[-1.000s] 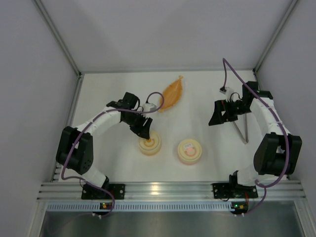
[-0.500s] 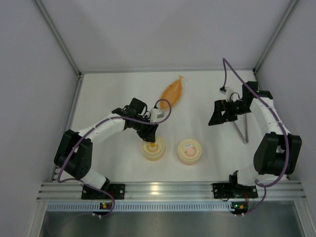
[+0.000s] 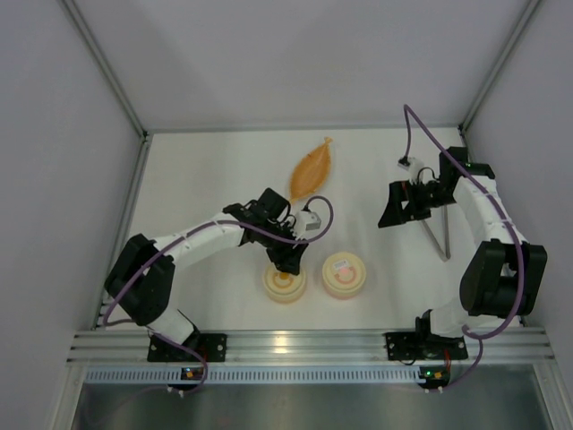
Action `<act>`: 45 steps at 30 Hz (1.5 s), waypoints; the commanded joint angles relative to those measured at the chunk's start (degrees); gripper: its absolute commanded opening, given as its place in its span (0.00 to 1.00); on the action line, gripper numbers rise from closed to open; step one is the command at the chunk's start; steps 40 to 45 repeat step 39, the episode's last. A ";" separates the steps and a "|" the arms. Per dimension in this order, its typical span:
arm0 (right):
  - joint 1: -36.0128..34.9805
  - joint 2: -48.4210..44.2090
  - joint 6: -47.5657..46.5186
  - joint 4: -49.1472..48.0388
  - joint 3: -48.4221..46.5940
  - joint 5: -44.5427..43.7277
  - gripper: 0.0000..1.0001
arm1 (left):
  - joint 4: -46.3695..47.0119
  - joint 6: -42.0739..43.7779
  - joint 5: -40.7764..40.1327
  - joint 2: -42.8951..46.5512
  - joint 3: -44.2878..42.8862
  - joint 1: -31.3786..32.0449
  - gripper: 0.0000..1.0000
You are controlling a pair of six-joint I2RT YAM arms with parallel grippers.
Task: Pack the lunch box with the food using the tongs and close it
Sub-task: Move the packing box to the center of the board, then reset both arms
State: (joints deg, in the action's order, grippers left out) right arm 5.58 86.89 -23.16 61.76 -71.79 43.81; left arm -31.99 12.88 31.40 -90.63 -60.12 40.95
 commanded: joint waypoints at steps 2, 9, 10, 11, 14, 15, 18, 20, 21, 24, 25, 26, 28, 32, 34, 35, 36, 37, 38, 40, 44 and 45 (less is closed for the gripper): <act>0.66 -1.46 -1.89 2.05 -2.56 1.01 0.99 | -4.04 -1.02 -1.52 0.18 -4.46 -3.32 0.68; 0.66 -7.08 4.16 -5.41 -3.97 -0.30 0.99 | -12.39 -7.77 -1.67 6.95 -24.42 -17.38 0.98; 0.66 -7.70 6.00 -6.72 -3.62 -0.48 0.99 | -13.44 -9.18 -6.04 7.83 -25.56 -18.35 0.98; 0.66 -8.31 6.89 -7.96 -3.27 -0.66 0.99 | -15.10 -9.19 -6.35 8.62 -26.10 -19.49 0.98; 0.66 -9.99 9.53 -12.09 -2.22 -1.97 0.99 | -14.68 -9.98 -7.84 12.91 -22.26 -24.94 0.98; 0.66 -10.34 10.06 -13.58 -1.95 -3.80 0.99 | -15.47 -9.90 -8.02 13.72 -21.28 -27.82 0.98; 0.66 -10.78 11.55 -15.87 -0.47 -7.85 0.99 | -14.69 -8.06 -6.97 16.79 -15.94 -34.58 0.98; 0.66 -11.13 12.26 -18.33 0.77 -9.70 0.99 | -13.63 -5.69 -5.83 17.15 -13.72 -38.47 0.98; 0.66 -11.13 12.35 -19.12 1.30 -10.75 0.99 | -13.28 -5.07 -6.17 16.37 -12.49 -41.27 0.98; 0.57 -9.91 13.14 -21.59 3.67 -13.39 0.99 | -11.61 -3.31 -6.53 13.04 -10.99 -46.82 0.98; 0.65 -9.64 13.31 -22.20 4.28 -14.10 0.99 | -10.21 -3.13 -6.87 12.33 -9.94 -47.45 0.98; 0.66 -9.46 13.49 -23.95 4.99 -14.98 0.99 | -9.24 -3.13 -7.49 11.71 -9.32 -47.80 0.98; 0.66 -9.72 13.31 -26.15 7.44 -17.35 0.99 | -7.57 -3.13 -8.98 10.31 -7.39 -48.59 0.98; 0.66 -9.02 12.26 -26.69 7.46 -18.67 0.99 | -4.14 -2.87 -12.06 9.51 -5.37 -48.77 0.98; 0.66 -8.58 11.91 -26.51 6.93 -18.94 0.99 | -3.61 -2.95 -11.97 9.51 -4.84 -48.95 0.98; 0.66 -8.32 11.91 -26.43 6.75 -18.94 0.99 | -3.09 -3.21 -11.80 10.12 -4.14 -48.95 0.98; 0.66 -8.32 11.91 -26.51 6.58 -18.94 0.99 | -2.47 -3.13 -11.28 10.64 -3.96 -49.03 0.98; 0.66 -8.23 11.91 -26.34 6.31 -18.94 0.99 | -2.47 -2.78 -9.62 10.82 -3.87 -48.95 0.98; 0.66 -8.14 11.82 -26.42 6.22 -19.03 0.99 | -2.64 -2.69 -8.99 11.43 -3.95 -49.03 0.98; 0.66 -8.23 11.73 -26.25 6.14 -19.11 1.00 | -2.64 -2.60 -8.46 11.70 -3.87 -49.03 0.98; 0.66 -8.23 11.73 -26.25 6.14 -19.11 1.00 | -2.64 -2.60 -8.46 11.70 -3.87 -49.03 0.98; 0.66 -8.23 11.73 -26.25 6.14 -19.11 1.00 | -2.64 -2.60 -8.46 11.70 -3.87 -49.03 0.98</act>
